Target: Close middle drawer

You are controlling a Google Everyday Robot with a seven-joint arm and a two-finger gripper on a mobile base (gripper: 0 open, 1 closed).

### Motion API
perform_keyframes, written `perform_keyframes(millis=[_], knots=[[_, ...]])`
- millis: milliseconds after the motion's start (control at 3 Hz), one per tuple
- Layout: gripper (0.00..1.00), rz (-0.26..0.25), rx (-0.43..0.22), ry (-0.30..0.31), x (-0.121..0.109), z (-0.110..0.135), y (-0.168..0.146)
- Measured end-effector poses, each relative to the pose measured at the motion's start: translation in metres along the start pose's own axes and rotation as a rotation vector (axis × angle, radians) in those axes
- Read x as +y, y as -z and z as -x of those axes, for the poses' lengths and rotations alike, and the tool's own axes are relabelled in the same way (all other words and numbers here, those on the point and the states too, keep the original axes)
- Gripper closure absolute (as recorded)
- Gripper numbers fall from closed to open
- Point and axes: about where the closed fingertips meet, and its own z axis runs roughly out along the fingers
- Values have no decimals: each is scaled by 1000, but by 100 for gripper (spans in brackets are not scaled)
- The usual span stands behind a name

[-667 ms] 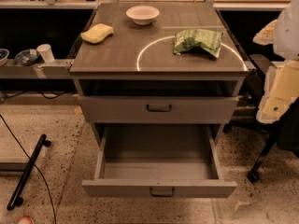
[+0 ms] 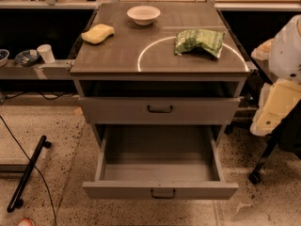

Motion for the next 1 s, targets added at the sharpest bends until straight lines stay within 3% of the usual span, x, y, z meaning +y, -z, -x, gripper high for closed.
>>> perform_keyframes(millis=[333, 667, 1000], knots=[[0, 65, -90, -63, 26, -29, -68], [0, 191, -276, -224, 90, -79, -170], [0, 270, -493, -257, 126, -77, -217]])
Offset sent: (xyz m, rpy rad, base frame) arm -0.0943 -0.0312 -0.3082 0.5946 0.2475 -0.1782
